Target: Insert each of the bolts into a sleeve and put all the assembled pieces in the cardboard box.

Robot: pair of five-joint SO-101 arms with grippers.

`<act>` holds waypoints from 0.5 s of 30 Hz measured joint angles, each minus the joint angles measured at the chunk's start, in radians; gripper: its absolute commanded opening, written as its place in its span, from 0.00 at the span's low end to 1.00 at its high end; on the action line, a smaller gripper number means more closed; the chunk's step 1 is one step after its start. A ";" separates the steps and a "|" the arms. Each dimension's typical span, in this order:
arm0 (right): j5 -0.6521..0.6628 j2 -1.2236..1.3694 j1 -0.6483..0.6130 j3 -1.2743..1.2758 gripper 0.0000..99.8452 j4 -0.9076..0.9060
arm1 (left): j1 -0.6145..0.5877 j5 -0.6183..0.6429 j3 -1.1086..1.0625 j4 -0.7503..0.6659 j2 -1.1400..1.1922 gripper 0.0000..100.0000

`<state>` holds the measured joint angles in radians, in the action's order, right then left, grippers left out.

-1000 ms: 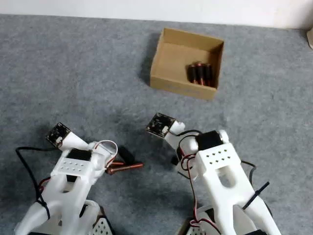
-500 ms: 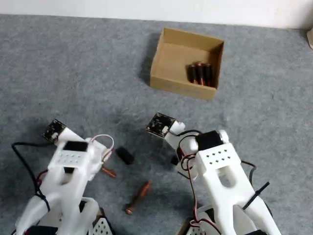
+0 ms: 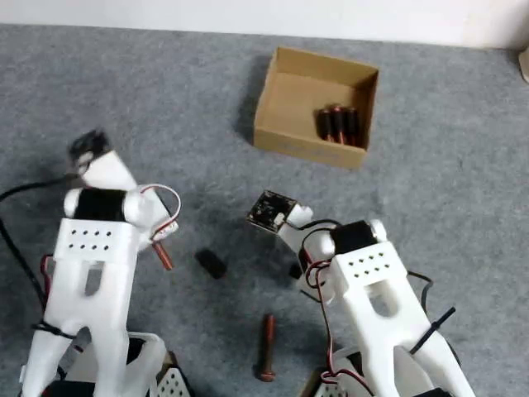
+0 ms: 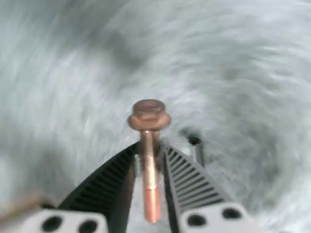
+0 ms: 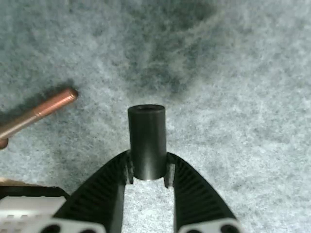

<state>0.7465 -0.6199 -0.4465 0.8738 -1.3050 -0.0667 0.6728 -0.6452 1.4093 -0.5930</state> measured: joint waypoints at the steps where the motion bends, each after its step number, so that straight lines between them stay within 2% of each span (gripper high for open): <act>1: -0.002 0.000 0.000 0.000 0.01 0.000 | 0.000 -0.098 0.018 -0.006 0.000 0.01; 4: -0.046 -0.034 0.000 0.000 0.01 0.000 | 0.000 -0.402 0.052 -0.043 0.000 0.01; 6: -0.083 -0.097 -0.011 0.000 0.01 0.011 | 0.000 -0.551 0.064 -0.094 0.000 0.01; 10: -0.157 -0.298 -0.104 0.000 0.01 0.021 | 0.000 -0.660 0.095 -0.247 0.002 0.01; 15: -0.269 -0.605 -0.219 0.023 0.01 0.043 | 0.077 -0.732 0.196 -0.287 -0.003 0.00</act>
<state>0.4780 -1.2244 -0.6659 0.8968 -1.2620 0.0100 -0.0591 -0.4488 1.1224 -0.5961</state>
